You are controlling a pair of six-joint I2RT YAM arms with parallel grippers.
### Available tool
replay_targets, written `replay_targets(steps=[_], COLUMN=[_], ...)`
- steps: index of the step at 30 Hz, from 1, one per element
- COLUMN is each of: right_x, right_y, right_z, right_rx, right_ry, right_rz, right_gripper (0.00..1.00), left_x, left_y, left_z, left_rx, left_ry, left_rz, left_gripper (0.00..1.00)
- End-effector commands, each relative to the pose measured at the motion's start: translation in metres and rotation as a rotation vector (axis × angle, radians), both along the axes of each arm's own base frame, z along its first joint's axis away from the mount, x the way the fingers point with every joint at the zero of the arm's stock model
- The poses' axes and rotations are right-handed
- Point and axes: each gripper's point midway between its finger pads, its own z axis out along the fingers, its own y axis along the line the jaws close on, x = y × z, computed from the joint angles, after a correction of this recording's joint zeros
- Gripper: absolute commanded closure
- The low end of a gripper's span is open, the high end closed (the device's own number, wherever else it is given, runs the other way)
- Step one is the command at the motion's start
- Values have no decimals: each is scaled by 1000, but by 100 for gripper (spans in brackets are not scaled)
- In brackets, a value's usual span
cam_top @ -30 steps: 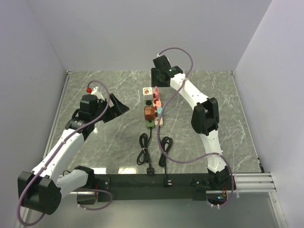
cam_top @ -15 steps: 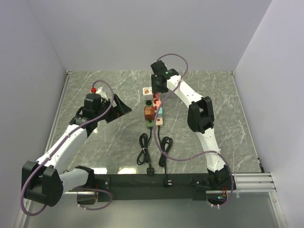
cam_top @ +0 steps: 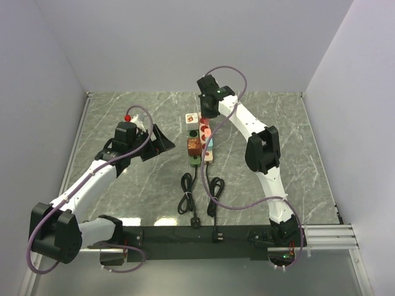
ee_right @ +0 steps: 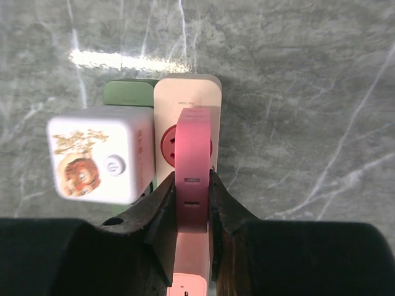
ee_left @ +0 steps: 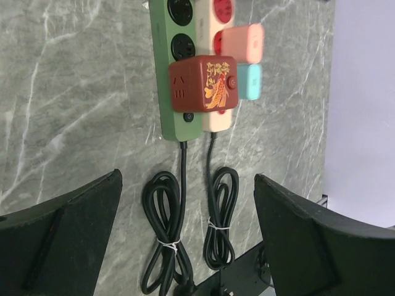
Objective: Pull the plug off the socket
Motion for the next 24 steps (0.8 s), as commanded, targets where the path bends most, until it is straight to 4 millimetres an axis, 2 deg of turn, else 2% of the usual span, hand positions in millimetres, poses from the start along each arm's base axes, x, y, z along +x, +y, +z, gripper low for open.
replay_targets(steps=[1, 4, 8, 9, 10, 11, 12, 13, 14, 15, 16, 17, 19, 20, 21, 23, 24], right_x=[11, 8, 7, 6, 7, 7, 4, 3, -2, -4, -7, -14, -26, -31, -37, -46, -48], right_y=[-3, -2, -10, -12, -15, -16, -20, -23, -25, -25, -25, -29, -28, -34, -33, -36, -40], right_z=[96, 108, 93, 84, 82, 81, 80, 84, 79, 94, 95, 87, 98, 92, 99, 92, 97], right_rx=[70, 84, 58, 46, 43, 50, 48, 59, 58, 85, 113, 118, 173, 169, 190, 192, 202], right_ry=[-176, -199, -171, -148, -141, -135, -120, -120, -101, -131, -118, -89, -67, -42, -39, -9, -16], right_rz=[-21, -11, -29, -35, -45, -58, -73, -79, -82, -80, -66, -70, -36, -29, -13, 3, -2], right_gripper=[100, 100, 100, 100, 100, 100, 100, 100, 100, 100, 100, 100, 100, 100, 100, 100, 100], left_x=[10, 12, 19, 22, 24, 31, 34, 37, 44, 45, 47, 52, 53, 56, 55, 56, 55], left_y=[-8, -11, -22, -27, -30, -35, -43, -48, -54, -64, -69, -77, -90, -96, -104, -113, -120], left_z=[15, 13, 14, 9, 8, 18, 10, 13, 26, 25, 28, 40, 37, 44, 39, 41, 33], left_rx=[-12, -15, -3, 11, 21, 19, 32, 43, 43, 52, 53, 39, 49, 43, 49, 47, 54], left_ry=[-60, -57, -77, -69, -70, -91, -68, -75, -104, -102, -117, -147, -150, -166, -159, -168, -153], left_rz=[-8, -12, -34, -42, -54, -62, -83, -106, -115, -137, -151, -169, -206, -217, -237, -257, -275], left_gripper=[7, 7, 7, 7, 7, 8, 10, 10, 10, 10, 10, 9, 9, 9, 9, 8, 9])
